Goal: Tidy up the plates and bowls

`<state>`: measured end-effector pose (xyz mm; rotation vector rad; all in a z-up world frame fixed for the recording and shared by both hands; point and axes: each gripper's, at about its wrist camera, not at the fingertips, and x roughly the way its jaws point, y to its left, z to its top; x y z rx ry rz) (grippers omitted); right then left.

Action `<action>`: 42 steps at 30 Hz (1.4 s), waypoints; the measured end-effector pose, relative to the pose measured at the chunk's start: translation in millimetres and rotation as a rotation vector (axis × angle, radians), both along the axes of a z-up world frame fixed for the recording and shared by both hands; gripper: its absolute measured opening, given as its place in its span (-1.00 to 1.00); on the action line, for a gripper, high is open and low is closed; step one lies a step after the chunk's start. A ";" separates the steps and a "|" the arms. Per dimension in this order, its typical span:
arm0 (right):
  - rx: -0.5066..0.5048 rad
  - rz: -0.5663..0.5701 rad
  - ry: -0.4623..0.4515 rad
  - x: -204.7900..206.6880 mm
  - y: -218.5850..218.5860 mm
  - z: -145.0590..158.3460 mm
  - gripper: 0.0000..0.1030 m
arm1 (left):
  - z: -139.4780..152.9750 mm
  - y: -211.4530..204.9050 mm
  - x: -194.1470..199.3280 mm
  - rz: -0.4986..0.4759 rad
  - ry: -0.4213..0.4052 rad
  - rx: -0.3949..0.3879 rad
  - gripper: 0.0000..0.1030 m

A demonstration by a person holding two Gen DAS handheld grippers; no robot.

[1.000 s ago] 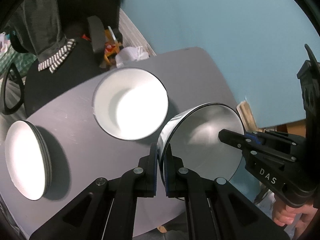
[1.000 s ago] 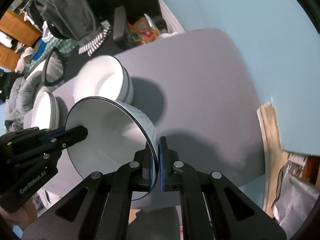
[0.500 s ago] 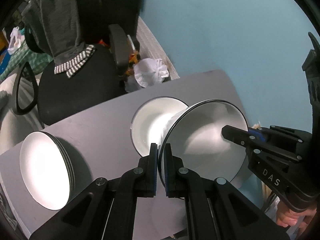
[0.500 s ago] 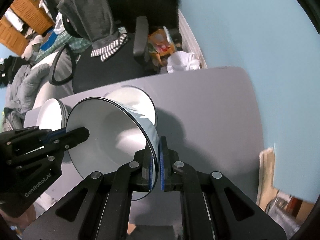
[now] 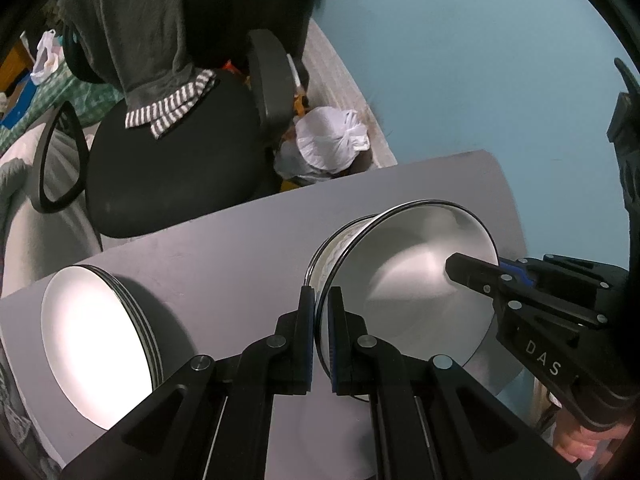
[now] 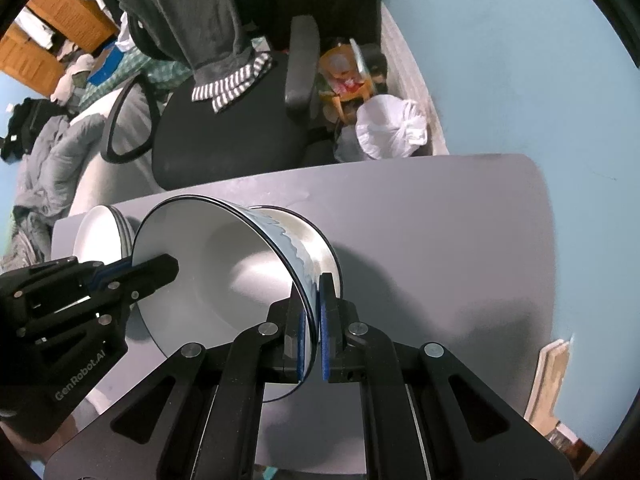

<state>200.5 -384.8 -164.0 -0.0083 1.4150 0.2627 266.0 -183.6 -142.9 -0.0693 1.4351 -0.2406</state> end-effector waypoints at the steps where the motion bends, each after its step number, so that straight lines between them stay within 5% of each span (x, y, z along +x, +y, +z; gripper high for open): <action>1: -0.005 0.004 0.005 1.1 0.7 -1.9 -0.90 | -1.9 -0.6 -0.3 0.003 0.006 0.003 -0.90; 24: 0.003 0.020 0.070 12.1 -1.6 -15.8 -0.80 | -32.3 3.6 5.7 0.054 0.117 -0.002 -0.85; 29: 0.001 0.000 0.033 11.3 -3.3 -7.5 -0.50 | -24.7 1.5 -1.3 0.052 0.087 0.018 -0.50; 33: -0.010 0.000 0.016 9.5 -2.9 -3.8 -0.47 | -14.2 1.0 -4.9 0.036 0.043 0.033 -0.41; 37: -0.005 -0.020 -0.011 4.3 -4.0 2.2 -0.16 | 0.9 5.9 -10.2 0.042 -0.004 0.036 0.02; 42: 0.008 -0.045 -0.065 -6.2 -5.1 18.7 0.09 | 22.8 15.6 -21.0 0.074 -0.056 0.022 0.07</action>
